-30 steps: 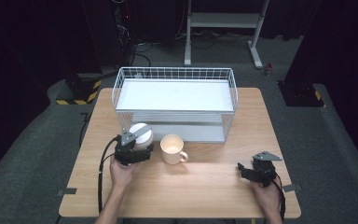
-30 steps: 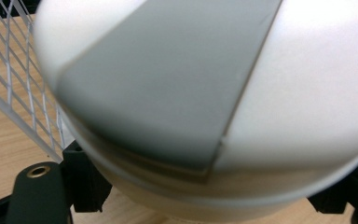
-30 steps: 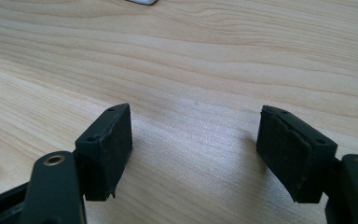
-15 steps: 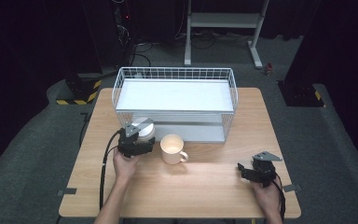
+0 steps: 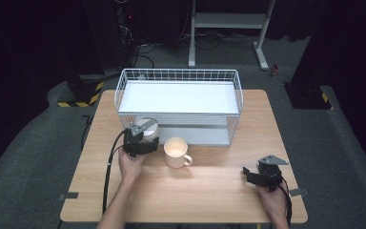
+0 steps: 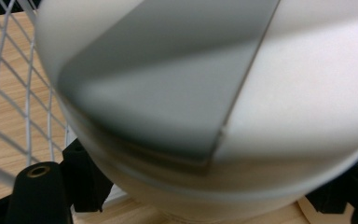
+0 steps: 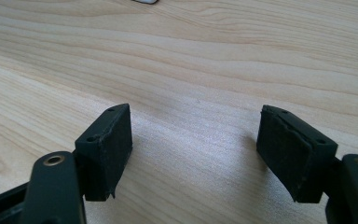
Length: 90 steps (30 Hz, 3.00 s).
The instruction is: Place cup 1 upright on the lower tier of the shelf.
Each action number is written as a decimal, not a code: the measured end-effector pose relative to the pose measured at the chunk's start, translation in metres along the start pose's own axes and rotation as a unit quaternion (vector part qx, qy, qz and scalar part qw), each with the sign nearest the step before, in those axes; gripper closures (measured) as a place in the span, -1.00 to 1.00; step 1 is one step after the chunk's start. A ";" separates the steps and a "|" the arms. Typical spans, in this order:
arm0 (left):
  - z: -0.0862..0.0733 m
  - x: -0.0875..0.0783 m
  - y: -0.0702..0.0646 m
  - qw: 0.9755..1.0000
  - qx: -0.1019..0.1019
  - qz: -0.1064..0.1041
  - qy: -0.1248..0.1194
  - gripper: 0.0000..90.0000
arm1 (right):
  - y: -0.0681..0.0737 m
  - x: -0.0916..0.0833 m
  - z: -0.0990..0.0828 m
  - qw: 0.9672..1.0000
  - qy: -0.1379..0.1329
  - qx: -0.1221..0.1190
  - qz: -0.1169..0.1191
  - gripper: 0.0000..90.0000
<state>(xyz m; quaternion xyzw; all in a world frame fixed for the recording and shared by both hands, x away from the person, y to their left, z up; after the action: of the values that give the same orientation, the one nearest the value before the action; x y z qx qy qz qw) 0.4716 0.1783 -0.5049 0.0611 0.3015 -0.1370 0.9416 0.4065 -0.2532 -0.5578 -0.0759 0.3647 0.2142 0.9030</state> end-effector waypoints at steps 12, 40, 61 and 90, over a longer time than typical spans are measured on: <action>0.002 0.012 0.001 1.000 -0.014 0.000 0.005 -0.58 | 0.001 0.000 0.000 1.000 0.001 0.000 0.003 -0.40; 0.006 0.030 0.008 0.999 -0.022 0.015 -0.039 -0.57 | 0.001 0.000 0.000 1.000 0.001 0.000 0.003 -0.40; 0.005 0.024 0.009 0.999 -0.030 0.017 -0.023 -0.66 | 0.001 0.000 0.000 1.000 0.001 0.000 0.003 -0.40; -0.019 0.002 0.003 0.999 -0.019 0.047 0.005 -0.22 | 0.001 0.000 0.000 1.000 0.001 0.000 0.003 -0.40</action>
<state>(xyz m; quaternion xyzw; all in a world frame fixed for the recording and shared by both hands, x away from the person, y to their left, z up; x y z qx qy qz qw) 0.4641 0.1843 -0.5214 0.0586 0.3056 -0.0863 0.9464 0.4060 -0.2526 -0.5578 -0.0752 0.3657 0.2169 0.9020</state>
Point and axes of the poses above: each handheld gripper's, and its own axes: x roughly forward along the jaws, z roughly out of its top, y roughly to its left, the point moved 5 cm from there along x, roughly forward along the jaws, and after that the axes turned 3 degrees about z, right-handed, at the moved point
